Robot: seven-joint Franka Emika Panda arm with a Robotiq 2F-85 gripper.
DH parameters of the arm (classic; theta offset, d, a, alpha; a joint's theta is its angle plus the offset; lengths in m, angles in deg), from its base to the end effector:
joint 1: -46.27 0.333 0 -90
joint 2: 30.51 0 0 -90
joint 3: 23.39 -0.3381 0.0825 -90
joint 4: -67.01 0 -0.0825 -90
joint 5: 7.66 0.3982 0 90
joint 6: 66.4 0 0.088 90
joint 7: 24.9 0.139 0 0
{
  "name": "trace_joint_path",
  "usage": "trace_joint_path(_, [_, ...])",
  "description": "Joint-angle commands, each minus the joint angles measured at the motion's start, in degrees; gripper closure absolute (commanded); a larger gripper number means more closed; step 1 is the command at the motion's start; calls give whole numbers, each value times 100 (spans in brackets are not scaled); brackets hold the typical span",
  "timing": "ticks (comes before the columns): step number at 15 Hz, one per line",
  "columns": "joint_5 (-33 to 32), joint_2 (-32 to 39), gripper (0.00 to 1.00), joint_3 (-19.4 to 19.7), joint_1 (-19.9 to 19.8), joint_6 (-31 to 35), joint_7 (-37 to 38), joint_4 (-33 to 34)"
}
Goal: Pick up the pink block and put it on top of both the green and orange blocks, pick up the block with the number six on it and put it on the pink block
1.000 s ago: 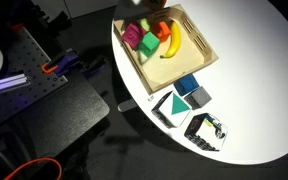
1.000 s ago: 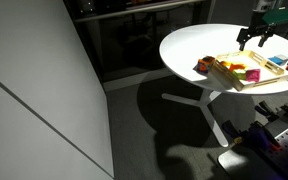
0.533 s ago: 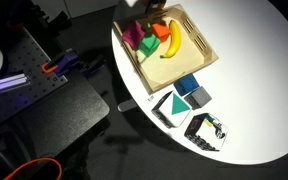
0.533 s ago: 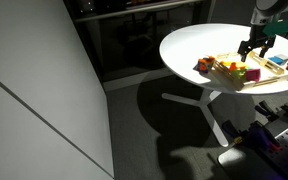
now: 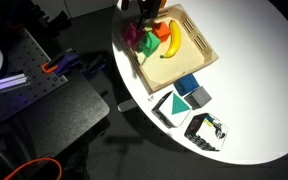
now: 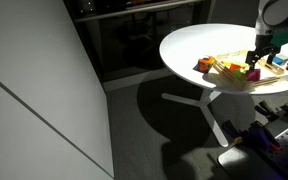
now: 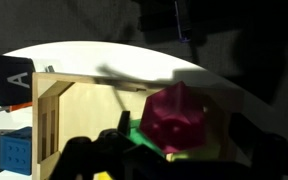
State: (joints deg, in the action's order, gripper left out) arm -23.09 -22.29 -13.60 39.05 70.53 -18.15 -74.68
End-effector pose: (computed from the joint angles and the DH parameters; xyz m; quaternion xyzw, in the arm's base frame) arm 0.4337 -0.1438 0.1992 0.9846 -0.0976 -0.1200 0.0818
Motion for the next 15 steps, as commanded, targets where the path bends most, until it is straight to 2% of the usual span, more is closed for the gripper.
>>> trace_joint_path(1, [-786, -182, 0, 170, 35, 433, 421, -298])
trace_joint_path(3, [-1108, -169, 0, 234, 16, 696, 560, -374])
trace_joint_path(6, [-1235, -135, 0, 304, -27, 1103, 536, -458])
trace_joint_path(15, [-897, 51, 0, 377, -90, 2079, 206, -730])
